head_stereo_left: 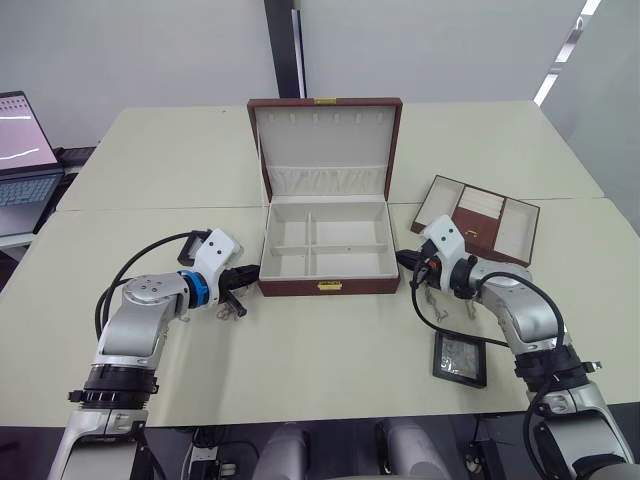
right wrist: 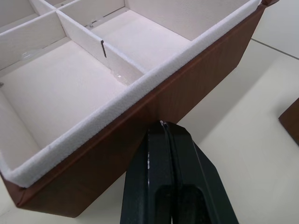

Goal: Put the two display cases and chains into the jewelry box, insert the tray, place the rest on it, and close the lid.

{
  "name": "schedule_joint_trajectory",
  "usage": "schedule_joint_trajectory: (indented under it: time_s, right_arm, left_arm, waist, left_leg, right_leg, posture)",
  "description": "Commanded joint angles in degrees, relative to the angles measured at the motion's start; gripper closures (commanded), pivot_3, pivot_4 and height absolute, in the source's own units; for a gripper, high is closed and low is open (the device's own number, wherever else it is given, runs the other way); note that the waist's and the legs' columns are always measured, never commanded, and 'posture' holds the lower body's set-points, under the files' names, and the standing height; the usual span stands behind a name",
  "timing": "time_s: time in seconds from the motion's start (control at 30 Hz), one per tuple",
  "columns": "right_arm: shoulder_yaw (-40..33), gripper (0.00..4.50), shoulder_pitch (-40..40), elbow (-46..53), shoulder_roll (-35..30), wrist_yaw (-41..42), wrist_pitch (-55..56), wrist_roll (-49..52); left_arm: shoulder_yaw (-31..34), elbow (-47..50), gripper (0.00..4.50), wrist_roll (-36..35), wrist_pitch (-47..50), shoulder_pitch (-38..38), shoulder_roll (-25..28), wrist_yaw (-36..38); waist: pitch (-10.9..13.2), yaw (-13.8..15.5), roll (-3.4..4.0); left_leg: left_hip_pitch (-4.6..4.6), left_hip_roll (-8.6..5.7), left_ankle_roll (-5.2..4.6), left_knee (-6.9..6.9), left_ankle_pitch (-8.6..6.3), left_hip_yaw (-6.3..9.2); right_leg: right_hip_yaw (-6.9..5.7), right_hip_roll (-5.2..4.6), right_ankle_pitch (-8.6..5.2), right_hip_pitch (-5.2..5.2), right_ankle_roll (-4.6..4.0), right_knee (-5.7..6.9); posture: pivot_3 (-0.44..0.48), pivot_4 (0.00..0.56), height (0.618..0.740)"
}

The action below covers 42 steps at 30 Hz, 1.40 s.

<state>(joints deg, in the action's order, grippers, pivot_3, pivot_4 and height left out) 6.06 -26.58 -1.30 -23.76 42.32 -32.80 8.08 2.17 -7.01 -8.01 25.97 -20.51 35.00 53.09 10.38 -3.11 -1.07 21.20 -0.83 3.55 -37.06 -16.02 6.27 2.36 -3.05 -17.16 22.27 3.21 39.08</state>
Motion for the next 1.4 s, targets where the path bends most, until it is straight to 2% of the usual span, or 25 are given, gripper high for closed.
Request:
schedule_joint_trajectory:
  time_s: [0.03,0.87,1.07,1.3,1.33,1.4]
  right_arm:
    - [1.7,4.48,-0.7,2.2,1.3,2.5,1.0,2.4]
    - [-0.3,4.48,-0.9,-0.4,0.5,2.1,3.0,1.8]
    - [-4.6,4.48,-0.5,-2.1,-2.3,4.1,5.2,3.7]
    - [-9.5,4.48,1.8,-1.1,-6.9,9.6,7.7,9.3]
    - [-11.0,4.49,2.3,-0.7,-8.3,10.8,7.2,10.7]
    - [-14.2,4.1,4.3,-0.8,-12.1,13.8,6.8,13.1]
  left_arm:
    - [-2.0,2.5,4.5,-1.9,-0.3,0.5,-1.0,1.2]
    - [-0.3,1.3,4.5,-1.7,-0.9,0.7,-0.1,0.8]
    - [3.9,-1.4,4.5,-3.3,-1.8,1.2,2.1,0.6]
    - [9.9,-1.7,4.5,-9.3,-1.2,2.5,6.2,2.8]
    - [11.4,-1.3,4.32,-10.6,-0.2,2.8,7.2,3.2]
    - [14.5,-0.2,3.88,-12.7,1.3,5.0,10.2,4.9]
  waist:
    - [0.0,0.0,0.0]
    - [0.0,0.0,0.0]
    - [0.0,0.0,0.0]
    - [0.0,0.0,-0.01]
    - [0.0,0.0,0.0]
    - [0.0,0.0,-0.01]
  left_leg:
    - [0.0,0.0,0.0,0.0,0.0,0.0]
    - [-0.02,0.02,0.0,0.01,0.0,-0.01]
    - [0.0,0.02,0.0,0.01,0.0,-0.02]
    - [0.0,0.07,-0.01,0.02,-0.01,-0.01]
    - [0.0,0.07,-0.01,0.02,-0.01,-0.02]
    - [0.01,0.07,-0.01,0.02,-0.01,-0.01]
  right_leg:
    - [0.0,0.0,0.0,0.0,0.0,0.0]
    - [0.0,0.01,0.0,0.0,0.0,0.0]
    - [0.01,0.01,0.0,0.0,0.0,-0.02]
    - [-0.01,0.02,0.0,0.0,0.0,-0.03]
    - [0.0,0.02,0.0,0.0,0.0,-0.03]
    - [0.0,0.02,0.0,0.0,0.0,-0.04]
  posture:
    - [0.0,0.15,0.74]
    - [0.0,0.15,0.74]
    - [0.0,0.15,0.74]
    - [0.0,0.15,0.74]
    - [0.0,0.15,0.74]
    - [0.0,0.15,0.74]
